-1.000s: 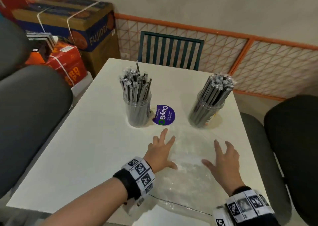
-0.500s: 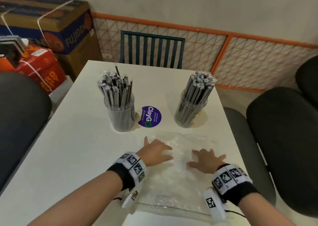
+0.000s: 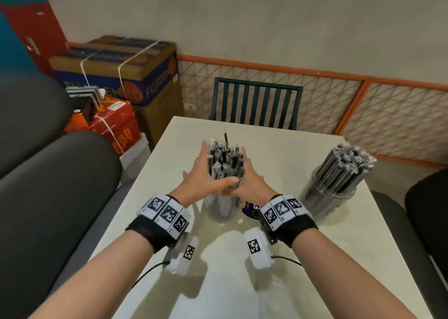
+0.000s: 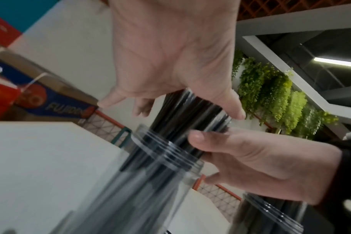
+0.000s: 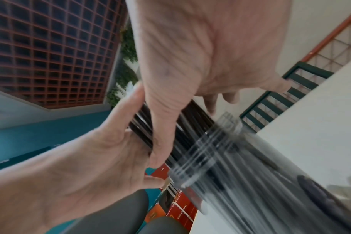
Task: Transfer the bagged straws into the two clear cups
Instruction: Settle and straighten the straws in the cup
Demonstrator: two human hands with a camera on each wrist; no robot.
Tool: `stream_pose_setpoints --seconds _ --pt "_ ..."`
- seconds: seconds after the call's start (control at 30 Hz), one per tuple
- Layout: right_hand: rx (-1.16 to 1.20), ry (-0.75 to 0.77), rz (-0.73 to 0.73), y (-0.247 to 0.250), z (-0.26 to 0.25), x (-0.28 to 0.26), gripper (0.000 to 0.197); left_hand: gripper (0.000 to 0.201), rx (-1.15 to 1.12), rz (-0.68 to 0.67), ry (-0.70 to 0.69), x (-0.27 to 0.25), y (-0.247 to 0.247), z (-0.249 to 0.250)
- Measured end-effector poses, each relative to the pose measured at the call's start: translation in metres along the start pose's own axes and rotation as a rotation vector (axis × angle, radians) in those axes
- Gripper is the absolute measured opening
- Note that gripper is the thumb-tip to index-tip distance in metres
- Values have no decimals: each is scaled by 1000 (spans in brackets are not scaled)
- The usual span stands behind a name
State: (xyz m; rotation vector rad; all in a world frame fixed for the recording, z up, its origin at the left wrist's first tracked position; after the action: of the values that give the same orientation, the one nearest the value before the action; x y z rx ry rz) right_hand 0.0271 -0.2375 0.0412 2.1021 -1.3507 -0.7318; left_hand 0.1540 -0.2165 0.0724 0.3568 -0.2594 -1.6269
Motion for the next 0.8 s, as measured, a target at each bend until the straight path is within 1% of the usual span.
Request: stream_pose_setpoints --seconds 0.03,0.07,0.1,0.13,0.17,0.2,0.23,0.27,0.3,0.33,0.37,0.43,0.47,0.5,0.53,0.6,0.67,0.7,0.8 --pt "54 1 9 -4 5 5 138 132 -30 -14 4 5 -8 2" --pt "119 14 20 -5 1 5 132 129 -64 -20 14 9 -14 3" --pt "170 48 34 -3 -6 4 119 125 -110 -25 9 12 -18 5" --pt "189 78 52 1 -15 3 102 121 -154 -22 -13 15 -21 8" --pt "196 85 86 7 -22 3 88 119 -195 -16 -43 18 -23 9" --pt "197 82 133 13 -25 4 82 114 -239 -6 -72 21 -21 12" --pt "201 72 158 20 -26 4 81 105 -279 9 -91 23 -17 15" --pt "196 71 162 26 -24 3 83 92 -306 17 -105 27 -11 17" --pt "179 72 153 31 -22 2 79 76 -304 1 -121 30 -5 19" --pt "154 68 142 37 -18 1 73 62 -276 -51 -122 33 -1 20" --pt "118 60 122 40 -15 -1 67 55 -249 -135 -108 35 1 19" --pt "49 59 92 43 -9 -1 60 58 -207 -312 -36 36 2 10" --pt "6 66 79 42 -8 -2 61 60 -203 -366 -9 36 2 6" --pt "-19 70 67 40 -7 -1 62 60 -209 -380 -5 37 4 4" --pt "-22 67 59 38 -6 -1 64 59 -215 -351 -21 38 6 5" --pt "-25 52 79 36 -5 -1 64 59 -245 -204 -67 36 10 4" --pt "-64 52 122 32 -8 -4 61 65 -333 -75 -87 27 8 -1" --pt "-73 51 143 30 -10 -5 63 72 -380 -54 -94 20 2 -3" --pt "-55 89 140 21 -19 -12 75 106 -428 -94 -130 8 -19 -7"
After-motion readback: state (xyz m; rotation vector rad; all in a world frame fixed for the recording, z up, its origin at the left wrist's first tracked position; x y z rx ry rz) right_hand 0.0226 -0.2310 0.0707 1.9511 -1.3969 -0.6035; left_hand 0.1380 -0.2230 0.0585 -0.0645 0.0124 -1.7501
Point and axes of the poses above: each hand's wrist, its own x-axis towards the middle knuckle, its own y-axis out of the back of the hand, z = x × y, the point moved 7 cm from there along x, towards the middle knuckle, and after that the axes turned 9 degrees about -x, right-handed, at the moved point
